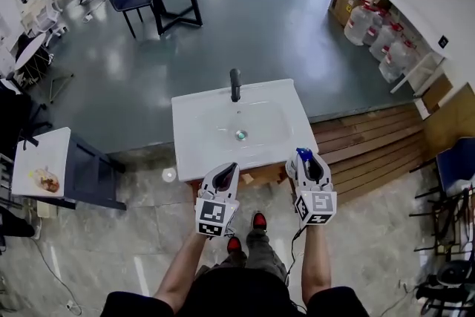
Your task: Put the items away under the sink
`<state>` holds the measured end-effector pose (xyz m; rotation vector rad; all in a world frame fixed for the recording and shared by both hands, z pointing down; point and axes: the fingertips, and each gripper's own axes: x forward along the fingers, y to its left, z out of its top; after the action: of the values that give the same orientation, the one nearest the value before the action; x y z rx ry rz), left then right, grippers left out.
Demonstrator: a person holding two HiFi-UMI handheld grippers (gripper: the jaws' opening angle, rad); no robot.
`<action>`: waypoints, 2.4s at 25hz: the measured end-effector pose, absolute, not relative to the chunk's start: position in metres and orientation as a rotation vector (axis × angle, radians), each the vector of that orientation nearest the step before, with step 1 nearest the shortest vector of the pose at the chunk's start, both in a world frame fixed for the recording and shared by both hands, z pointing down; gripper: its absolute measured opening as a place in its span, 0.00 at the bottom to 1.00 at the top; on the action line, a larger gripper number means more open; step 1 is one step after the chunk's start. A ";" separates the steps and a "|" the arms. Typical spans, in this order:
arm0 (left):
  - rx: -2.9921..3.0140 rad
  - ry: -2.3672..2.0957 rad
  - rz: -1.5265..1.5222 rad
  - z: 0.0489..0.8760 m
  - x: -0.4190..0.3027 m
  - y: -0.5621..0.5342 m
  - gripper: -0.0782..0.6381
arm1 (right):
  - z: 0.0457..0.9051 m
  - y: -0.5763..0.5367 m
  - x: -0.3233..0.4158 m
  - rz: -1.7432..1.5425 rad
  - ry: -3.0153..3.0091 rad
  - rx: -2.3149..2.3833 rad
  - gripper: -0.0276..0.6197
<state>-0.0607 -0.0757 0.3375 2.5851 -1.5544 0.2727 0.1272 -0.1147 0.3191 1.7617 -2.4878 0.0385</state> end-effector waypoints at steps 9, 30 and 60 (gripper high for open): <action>2.563 -1.529 0.288 0.355 -0.044 -0.056 0.12 | 0.343 -0.083 0.141 0.074 -2.472 1.737 0.20; 2.386 -1.616 0.351 0.439 -0.013 -0.042 0.12 | 0.429 -0.076 0.132 0.127 -2.685 1.411 0.20; 2.334 -1.634 0.380 0.688 -0.008 -0.052 0.12 | 0.696 -0.097 0.115 0.202 -2.693 1.272 0.20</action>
<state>-0.0076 -0.0524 0.6881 2.3335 -1.6342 0.3796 0.1146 -0.0970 0.6960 1.2725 -2.6930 0.2016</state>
